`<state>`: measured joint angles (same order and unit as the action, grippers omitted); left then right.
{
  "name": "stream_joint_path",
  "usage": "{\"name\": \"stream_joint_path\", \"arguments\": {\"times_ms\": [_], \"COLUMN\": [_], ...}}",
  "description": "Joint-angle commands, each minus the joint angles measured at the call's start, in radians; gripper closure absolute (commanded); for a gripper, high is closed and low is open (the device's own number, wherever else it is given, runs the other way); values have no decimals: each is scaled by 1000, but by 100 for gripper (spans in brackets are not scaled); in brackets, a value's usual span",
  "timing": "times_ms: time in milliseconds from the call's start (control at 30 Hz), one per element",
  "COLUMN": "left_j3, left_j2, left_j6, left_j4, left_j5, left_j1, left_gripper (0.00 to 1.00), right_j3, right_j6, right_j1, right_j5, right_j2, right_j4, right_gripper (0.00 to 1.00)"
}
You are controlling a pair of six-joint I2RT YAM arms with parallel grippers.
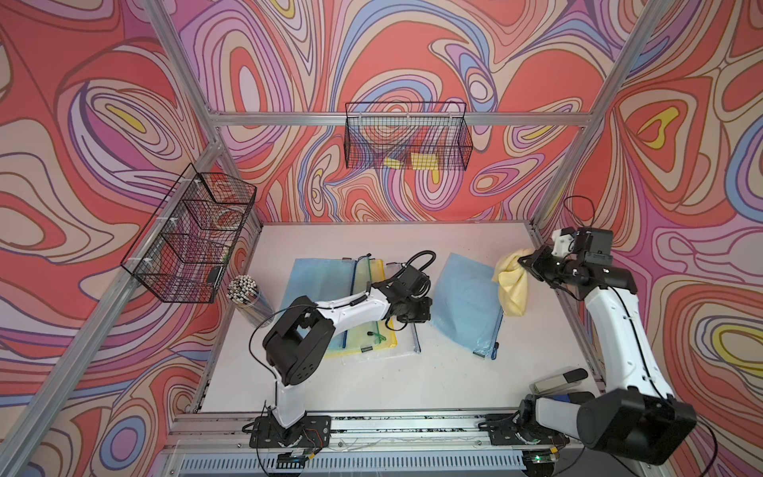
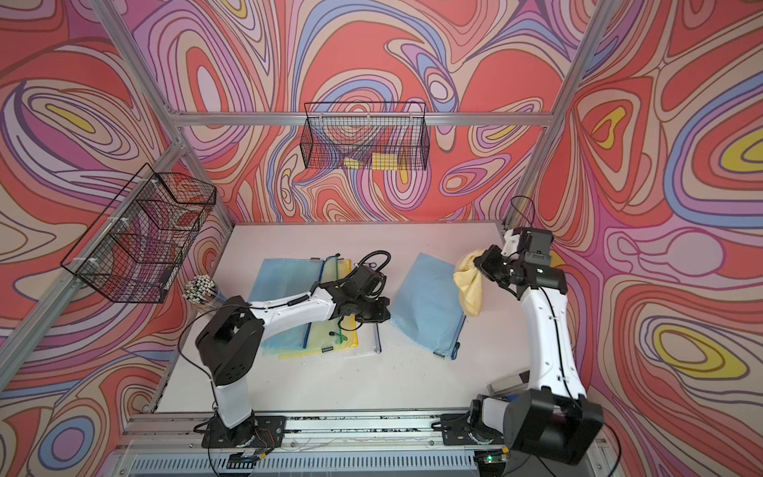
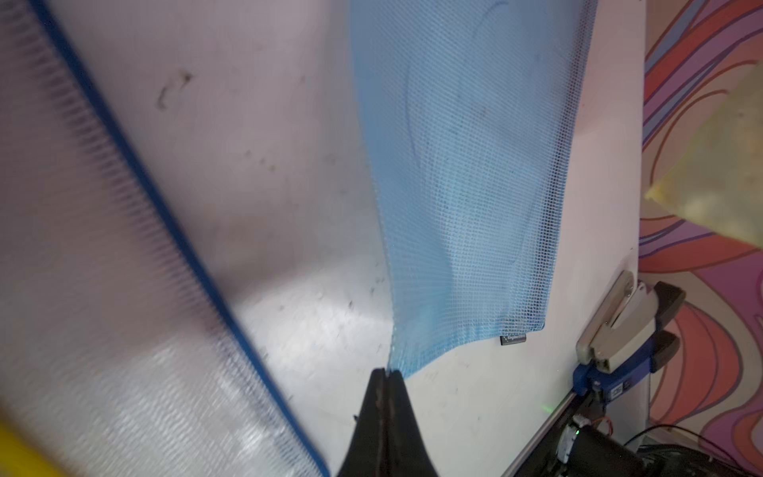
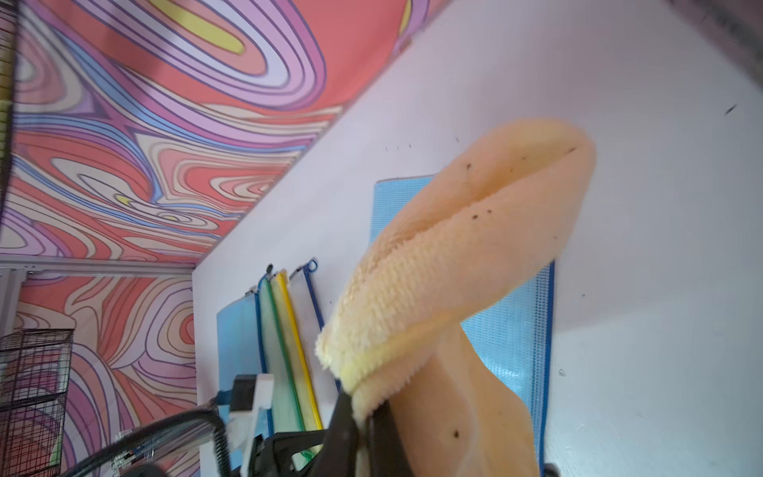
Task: Wipe the document bag
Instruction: Move the document bag to the center of the board.
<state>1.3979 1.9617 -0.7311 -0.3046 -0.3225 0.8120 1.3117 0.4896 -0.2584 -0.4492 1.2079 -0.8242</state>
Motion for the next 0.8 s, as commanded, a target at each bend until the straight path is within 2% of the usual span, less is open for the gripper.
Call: {"name": "stream_joint_path", "arguments": {"times_ms": [0,167,267,467,600,633,700,767], "left_j3": [171,409,490,505,469,456,414,357], "left_j2": [127,292,360,416,411,403,367,290], "left_j6": [36,21,-4,-47,-60,-61,-48,-15], "left_j4": [-75,-102,-98,-48,-16,-9,10,15], "left_j5": [-76,-103,-137,-162,-171,-169,-147,-80], "left_j1": [11,43,69,126,132,132,133,132], "left_gripper": [100,100,100,100,100,92,66,47], "right_j3": [35,49,55,66,66,65,61,50], "right_j6": [-14,-18,-22,-20,-13,-14,-12,-7], "right_j1": [2,2,3,2,2,2,2,2], "right_j5": [62,95,113,123,116,112,105,95], "right_j2": [-43,-111,-128,-136,-133,-131,-131,-131], "right_j4": [-184,-256,-283,-296,-294,-294,-290,-281], "right_gripper": [100,100,100,100,100,100,100,100]}}
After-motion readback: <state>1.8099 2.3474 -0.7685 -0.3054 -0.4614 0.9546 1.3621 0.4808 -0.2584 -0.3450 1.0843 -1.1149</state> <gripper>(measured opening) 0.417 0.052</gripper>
